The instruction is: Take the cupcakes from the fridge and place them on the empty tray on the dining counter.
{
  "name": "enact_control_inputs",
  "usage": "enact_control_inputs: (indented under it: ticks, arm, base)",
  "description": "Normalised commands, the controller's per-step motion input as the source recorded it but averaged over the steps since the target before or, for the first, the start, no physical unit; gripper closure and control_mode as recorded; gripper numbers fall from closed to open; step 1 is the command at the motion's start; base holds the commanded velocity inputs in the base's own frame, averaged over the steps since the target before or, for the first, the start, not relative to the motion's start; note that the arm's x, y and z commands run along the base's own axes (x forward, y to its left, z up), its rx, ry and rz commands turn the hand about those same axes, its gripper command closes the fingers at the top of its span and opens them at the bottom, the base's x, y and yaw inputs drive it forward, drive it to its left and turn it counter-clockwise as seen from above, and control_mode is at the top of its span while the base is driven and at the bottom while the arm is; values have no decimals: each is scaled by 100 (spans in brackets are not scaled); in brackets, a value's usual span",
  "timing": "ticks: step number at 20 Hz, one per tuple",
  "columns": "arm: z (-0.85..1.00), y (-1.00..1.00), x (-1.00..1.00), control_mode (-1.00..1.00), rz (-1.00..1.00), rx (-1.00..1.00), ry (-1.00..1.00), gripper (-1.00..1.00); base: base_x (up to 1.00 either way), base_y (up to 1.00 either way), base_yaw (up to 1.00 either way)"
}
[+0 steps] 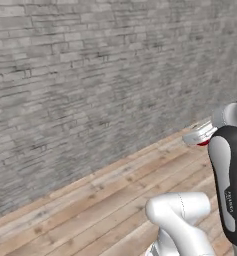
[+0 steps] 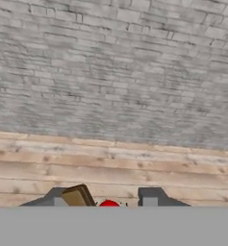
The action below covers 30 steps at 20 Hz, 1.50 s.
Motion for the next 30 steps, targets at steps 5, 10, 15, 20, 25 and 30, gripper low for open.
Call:
enact_control_inputs:
  ticks: [5, 10, 15, 20, 25, 30]
  arm:
    - [0, 0, 0, 100, 0, 0, 0, 100]
    - [0, 0, 0, 100, 0, 0, 0, 100]
    - [0, 0, 0, 100, 0, 0, 0, 100]
    - [0, 0, 0, 100, 0, 0, 0, 100]
    - [0, 0, 0, 100, 0, 0, 0, 100]
    - [0, 0, 0, 100, 0, 0, 0, 100]
  base:
    - [84, 0, -53]
    - [83, 0, -60]
    - [74, 0, -65]
    - [79, 1, -64]
    - [88, 16, -62]
    - [100, 45, -58]
